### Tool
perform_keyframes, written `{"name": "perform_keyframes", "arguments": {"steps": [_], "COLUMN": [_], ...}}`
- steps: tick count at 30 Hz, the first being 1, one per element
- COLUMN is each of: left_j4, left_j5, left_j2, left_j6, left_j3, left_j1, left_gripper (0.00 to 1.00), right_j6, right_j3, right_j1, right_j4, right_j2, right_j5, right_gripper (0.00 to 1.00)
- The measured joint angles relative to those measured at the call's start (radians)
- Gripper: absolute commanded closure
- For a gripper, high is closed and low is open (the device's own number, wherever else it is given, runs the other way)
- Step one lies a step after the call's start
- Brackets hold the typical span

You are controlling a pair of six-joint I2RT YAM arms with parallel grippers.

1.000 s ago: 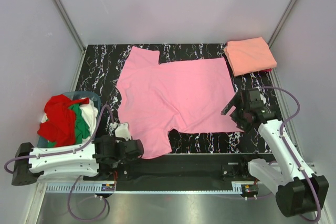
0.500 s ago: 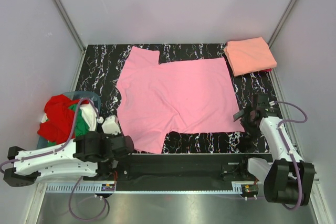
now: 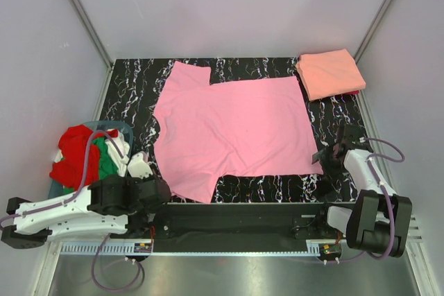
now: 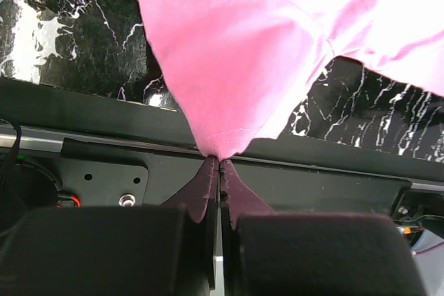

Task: Fold and stack the t-shirts
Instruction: Fold the tshirt

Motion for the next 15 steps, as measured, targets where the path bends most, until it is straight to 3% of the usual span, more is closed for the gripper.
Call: {"name": "perform_keyframes", "arguments": {"steps": [5, 8, 14, 15], "left_j4": [-0.005, -0.005, -0.006, -0.007], "left_j5": [-0.010, -0.013, -0.021, -0.023], "left_j2": [-0.021, -0.021, -0.021, -0.021], "left_j6": [-0.010, -0.010, -0.010, -0.010], "left_j3": [0.011, 0.012, 0.017, 0.020], "left_j1": [0.000, 0.000, 0.000, 0.000], "left_gripper": [1.00, 1.00, 1.00, 1.00], "right_j6": [0.002, 0.004, 0.008, 0.010], "right_j3": [0.000, 0.000, -0.006, -0.006], "right_j1": [0.000, 0.000, 0.000, 0.000], "right_j4": [0.025, 0.044, 0.080, 0.084], "right_j2": [0.051, 0.082, 0.116, 0.117], "right_j5": [0.002, 0.001, -0.002, -0.004], "right_gripper": [0.45, 0.48, 0.82, 0.93]}}
